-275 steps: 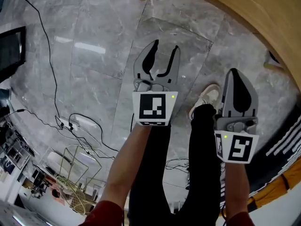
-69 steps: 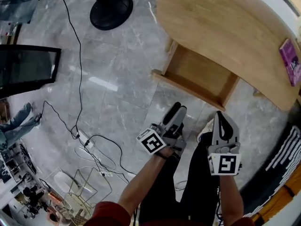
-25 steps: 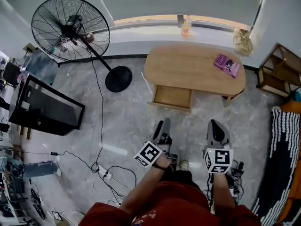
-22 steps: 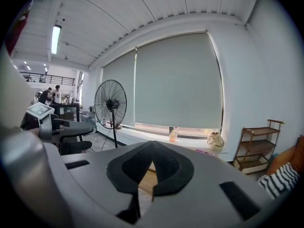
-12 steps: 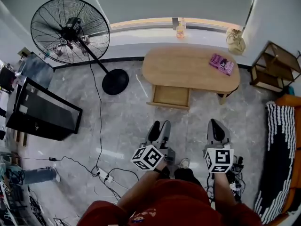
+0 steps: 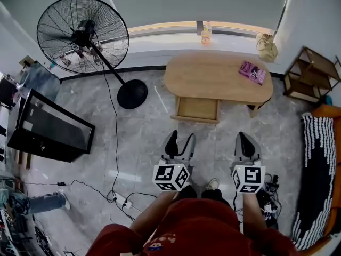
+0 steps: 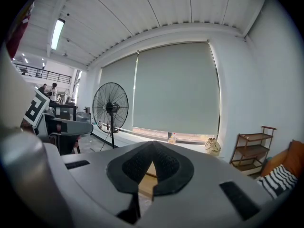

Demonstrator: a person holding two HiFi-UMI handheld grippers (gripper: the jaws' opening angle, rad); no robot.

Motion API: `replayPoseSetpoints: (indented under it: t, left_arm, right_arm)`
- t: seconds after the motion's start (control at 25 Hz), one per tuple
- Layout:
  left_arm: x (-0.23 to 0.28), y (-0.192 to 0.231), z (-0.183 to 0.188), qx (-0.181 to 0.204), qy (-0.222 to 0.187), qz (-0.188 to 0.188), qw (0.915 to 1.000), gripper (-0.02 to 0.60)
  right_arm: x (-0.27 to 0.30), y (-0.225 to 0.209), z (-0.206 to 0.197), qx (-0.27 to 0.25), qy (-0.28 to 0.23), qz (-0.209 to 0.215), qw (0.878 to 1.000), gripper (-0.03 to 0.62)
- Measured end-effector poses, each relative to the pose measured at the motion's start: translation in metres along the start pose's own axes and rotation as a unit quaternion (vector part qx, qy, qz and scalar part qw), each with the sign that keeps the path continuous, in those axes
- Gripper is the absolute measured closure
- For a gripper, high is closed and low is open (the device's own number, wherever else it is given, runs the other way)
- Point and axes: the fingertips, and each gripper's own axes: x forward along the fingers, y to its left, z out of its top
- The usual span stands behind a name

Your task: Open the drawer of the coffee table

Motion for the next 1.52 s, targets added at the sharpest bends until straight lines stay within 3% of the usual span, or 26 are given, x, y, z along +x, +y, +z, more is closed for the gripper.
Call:
replayPoseSetpoints:
  t: [0.2,0.44,1.52]
  left_arm:
    - [-0.002,-0.002,0.003,0.138,0.018,0.019,0.99,0.302]
    - [-0.004,0.001,-0.002,0.206,0.031,0.035,0.9775,0.302]
    - [0.017,-0.02,-0.014,0.171,0.059,0.034,0.9828,0.318]
  right_arm:
    - [-0.001,0.0,0.004,0.0,-0.004,-0.005,1.0,0.597]
    - [-0.004,-0.002,-0.002,-0.007,-0.001,-0.009,1.0,0.597]
    - [-0.001,-0.026,-0.009,-0.009,0.009,0.0,1.0,0.597]
